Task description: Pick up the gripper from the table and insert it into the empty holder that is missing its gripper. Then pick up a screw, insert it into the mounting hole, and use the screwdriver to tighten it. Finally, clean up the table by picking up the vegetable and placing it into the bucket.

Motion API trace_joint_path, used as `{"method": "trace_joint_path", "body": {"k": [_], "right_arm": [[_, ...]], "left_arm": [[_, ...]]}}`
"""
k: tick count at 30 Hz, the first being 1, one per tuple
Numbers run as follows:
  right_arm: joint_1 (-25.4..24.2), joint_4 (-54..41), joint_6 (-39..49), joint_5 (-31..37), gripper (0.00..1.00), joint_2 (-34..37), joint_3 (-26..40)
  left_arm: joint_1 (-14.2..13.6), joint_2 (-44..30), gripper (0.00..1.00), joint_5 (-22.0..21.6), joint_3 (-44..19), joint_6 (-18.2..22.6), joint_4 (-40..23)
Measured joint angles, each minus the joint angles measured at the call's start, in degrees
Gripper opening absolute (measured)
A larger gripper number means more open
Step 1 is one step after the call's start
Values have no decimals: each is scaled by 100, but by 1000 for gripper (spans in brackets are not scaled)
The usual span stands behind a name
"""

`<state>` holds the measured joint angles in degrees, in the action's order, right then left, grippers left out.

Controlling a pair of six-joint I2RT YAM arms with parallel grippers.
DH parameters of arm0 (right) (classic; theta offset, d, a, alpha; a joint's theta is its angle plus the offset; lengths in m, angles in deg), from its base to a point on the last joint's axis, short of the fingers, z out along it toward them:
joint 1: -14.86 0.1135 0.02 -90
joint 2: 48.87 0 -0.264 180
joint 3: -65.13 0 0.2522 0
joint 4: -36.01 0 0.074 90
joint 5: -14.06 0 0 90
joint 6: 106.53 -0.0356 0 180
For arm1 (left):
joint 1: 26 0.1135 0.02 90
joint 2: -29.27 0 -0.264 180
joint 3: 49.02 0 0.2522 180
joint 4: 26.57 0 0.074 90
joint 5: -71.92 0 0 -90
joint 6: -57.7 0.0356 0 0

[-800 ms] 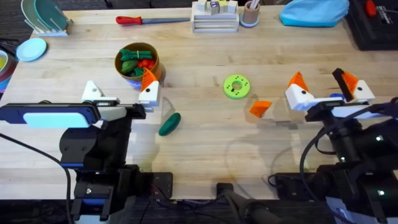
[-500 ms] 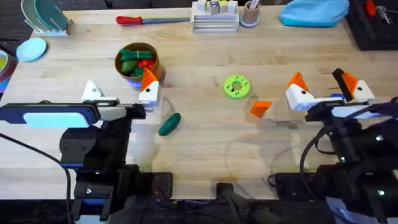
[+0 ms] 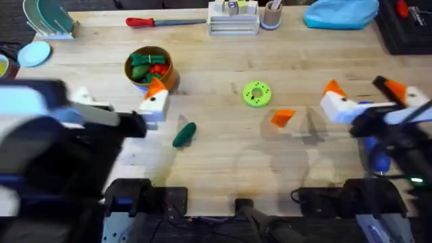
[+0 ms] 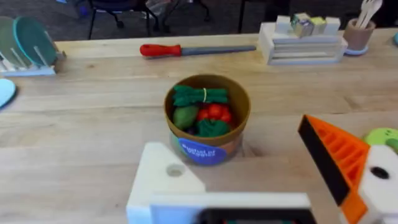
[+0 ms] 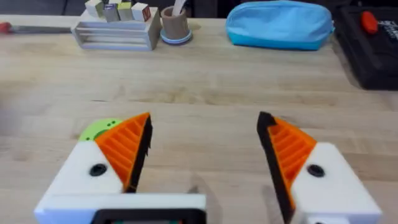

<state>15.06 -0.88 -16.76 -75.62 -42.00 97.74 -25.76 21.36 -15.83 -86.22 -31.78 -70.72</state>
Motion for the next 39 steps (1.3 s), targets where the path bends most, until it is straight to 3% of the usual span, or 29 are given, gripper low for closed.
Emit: {"method": "trace_joint_path", "body": {"k": [6, 11, 21, 26, 32, 33, 38, 39], "right_arm": [[0, -1483, 0, -21, 991, 1081, 1844], [0, -1923, 0, -185, 991, 1700, 2784], [0, -1947, 0, -299, 991, 1749, 2901], [0, -1977, 0, -299, 991, 1749, 2901], [0, -1977, 0, -299, 991, 1749, 2901], [0, -1977, 0, -299, 991, 1749, 2901], [0, -1977, 0, -299, 992, 1749, 2901], [0, -1979, 0, -299, 992, 1749, 2901]], "left_arm": [[1, -1276, 920, 13, -1954, 110, -1875], [1, -2070, 922, 15, -2852, 146, -2376], [-1, -2372, 921, 329, -2953, 168, -3136], [-24, -2645, 920, 457, -2851, 407, -3700], [-497, -2990, 917, 511, -2695, 616, -3718], [-591, -3017, 810, 531, -2695, 623, -3720], [-1212, -3200, 59, 551, -2695, 668, -3717], [-1333, -3250, 16, 555, -2695, 690, -3714]]}}
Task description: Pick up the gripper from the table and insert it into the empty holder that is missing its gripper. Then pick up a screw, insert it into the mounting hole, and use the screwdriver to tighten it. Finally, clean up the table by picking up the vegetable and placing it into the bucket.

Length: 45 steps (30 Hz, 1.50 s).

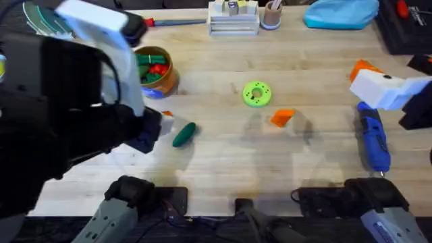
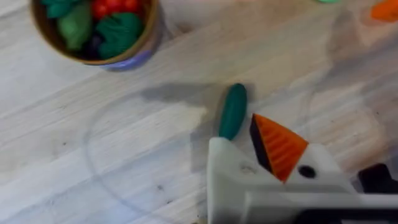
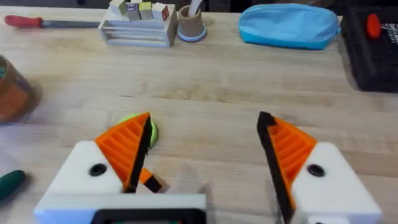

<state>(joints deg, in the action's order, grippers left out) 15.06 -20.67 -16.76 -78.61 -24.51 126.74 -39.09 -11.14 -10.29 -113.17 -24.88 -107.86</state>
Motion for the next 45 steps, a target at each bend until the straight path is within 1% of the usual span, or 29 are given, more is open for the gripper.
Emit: {"method": "trace_joint_path", "body": {"k": [2, 4, 5, 6, 7, 10, 11, 12, 15, 19, 23, 25, 29, 30, 35, 39, 41, 45], "right_arm": [[0, -4, 0, 0, 991, 0, 0], [0, -49, 0, 0, 991, 0, 0], [0, -88, 0, 0, 991, 0, 0], [0, -123, 0, 0, 991, 0, 0], [0, -146, 0, 0, 991, 0, 0], [0, -243, 0, 0, 991, 0, 0], [0, -267, 0, 0, 991, 0, 0], [0, -275, 0, 0, 991, 0, 0], [0, -275, 0, 0, 991, 0, 0], [0, -277, 0, 0, 992, 0, 0], [0, -277, 0, 0, 991, 0, 0], [0, -278, 0, 0, 991, 0, 0], [0, -278, 0, 0, 991, 0, 0], [0, -278, 0, 0, 992, 0, 0], [0, -278, 0, 0, 991, 0, 0], [0, -278, 0, 0, 991, 0, 0], [0, -278, 0, 0, 991, 0, 0], [0, -278, -1, 0, 992, 0, 0]], "left_arm": [[-226, -99, 4, 2, 0, 7, -2], [-367, -150, 8, -2, 0, 9, 3], [-414, -161, 120, -3, 0, 39, 12], [-444, -161, 276, -2, 0, 31, 21], [-451, -159, 453, -4, 0, 31, 33], [-451, -154, 895, -4, 0, 29, 99], [-451, -154, 969, 0, 0, 13, 175], [-451, -154, 988, -2, 0, 11, 290], [-451, -154, 992, -4, 0, 11, 650], [-451, -154, 991, -2, 0, 11, 827], [-451, -154, 991, 0, 0, 11, 1236], [-451, -154, 991, 0, 0, 11, 1597], [-451, -159, 991, 5, 1, 11, 2565], [-451, -159, 991, 6, 0, 9, 2660], [-451, -162, 991, 83, 0, 6, 2490], [-451, -165, 991, 149, 0, 14, 2545], [-451, -167, 991, 167, 0, 58, 2702], [-451, -194, 991, 225, 15, 247, 3406]]}}
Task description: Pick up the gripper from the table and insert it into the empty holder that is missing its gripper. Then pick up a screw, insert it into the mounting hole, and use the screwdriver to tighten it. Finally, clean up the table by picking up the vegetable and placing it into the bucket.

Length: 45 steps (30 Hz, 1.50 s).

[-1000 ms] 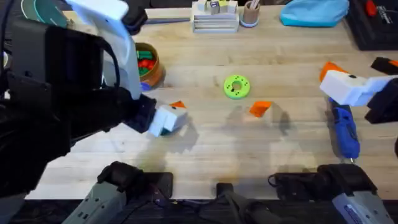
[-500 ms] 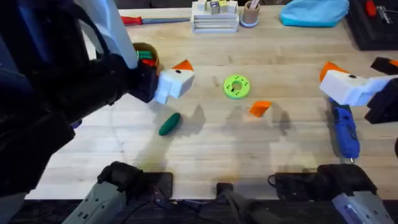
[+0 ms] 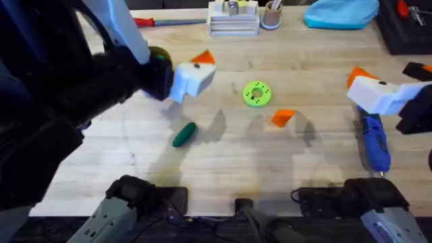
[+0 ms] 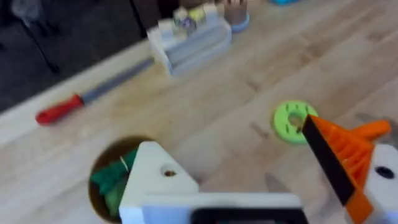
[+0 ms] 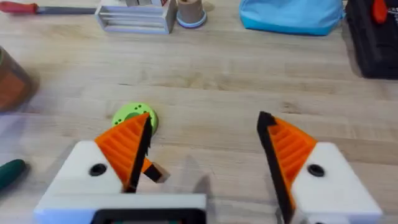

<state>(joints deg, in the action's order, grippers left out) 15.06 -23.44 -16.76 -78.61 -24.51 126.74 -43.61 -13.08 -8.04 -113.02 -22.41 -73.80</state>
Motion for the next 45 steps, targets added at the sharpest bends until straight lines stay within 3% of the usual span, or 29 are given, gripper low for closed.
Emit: {"method": "trace_joint_path", "body": {"k": [4, 8, 14, 17, 25, 28, 31, 45], "right_arm": [[0, 0, 1, 0, 991, 0, 0], [0, 0, 1, 0, 991, 0, 0], [0, 0, 1, 0, 992, 0, 0], [0, 0, 1, 0, 991, 0, 0], [0, 0, 1, 0, 991, 0, 0], [0, 0, 1, 0, 991, 0, 0], [0, 0, 1, 0, 992, 0, 0], [0, 0, 1, 0, 991, 0, 0]], "left_arm": [[0, 54, 991, 94, 349, 121, 982], [0, 508, 991, 401, 1299, 173, 2118], [0, 2044, 991, 1145, 3102, 150, 3469], [-1, 2842, 991, 1352, 3836, -139, 3789], [-2, 4210, 992, 1535, 4966, -752, 3962], [-11, 4210, 991, 1566, 4990, -990, 3726], [-26, 4203, 992, 1609, 4993, -1274, 3046], [-26, 4177, 991, 1633, 4988, -1554, 3053]]}}
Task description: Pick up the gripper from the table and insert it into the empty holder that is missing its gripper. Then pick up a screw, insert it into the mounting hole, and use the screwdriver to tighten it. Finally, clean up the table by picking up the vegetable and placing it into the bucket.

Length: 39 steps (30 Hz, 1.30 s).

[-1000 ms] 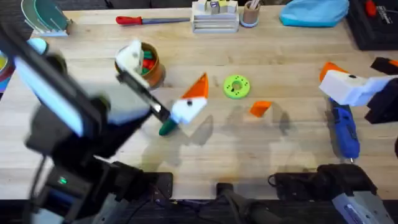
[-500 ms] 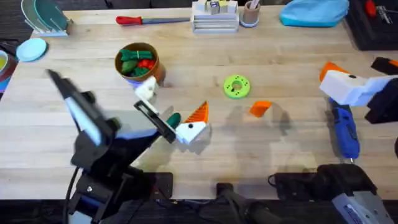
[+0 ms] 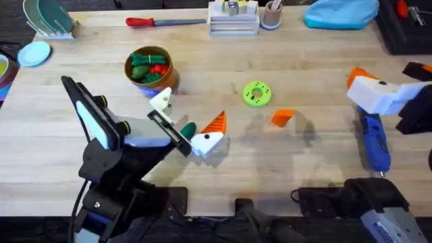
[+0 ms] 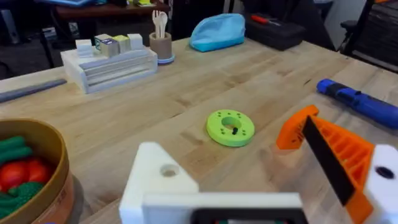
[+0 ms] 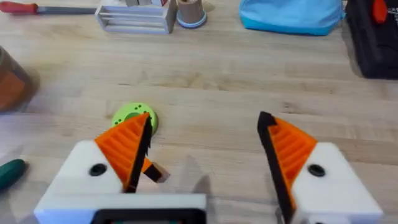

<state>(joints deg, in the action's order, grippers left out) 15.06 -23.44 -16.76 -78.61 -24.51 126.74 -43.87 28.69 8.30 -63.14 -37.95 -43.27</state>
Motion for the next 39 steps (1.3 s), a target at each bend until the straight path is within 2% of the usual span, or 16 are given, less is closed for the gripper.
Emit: {"method": "trace_joint_path", "body": {"k": [27, 34, 39], "right_arm": [[0, 109, -13, -2, 991, 0, 0], [0, 654, -365, -249, 991, 0, 0], [41, 95, -97, -837, 991, 282, 34]], "left_arm": [[0, 0, 991, 0, 0, -4, 0], [0, 0, 991, 0, 0, -4, 0], [0, 0, 991, 0, 0, -4, 0]]}}
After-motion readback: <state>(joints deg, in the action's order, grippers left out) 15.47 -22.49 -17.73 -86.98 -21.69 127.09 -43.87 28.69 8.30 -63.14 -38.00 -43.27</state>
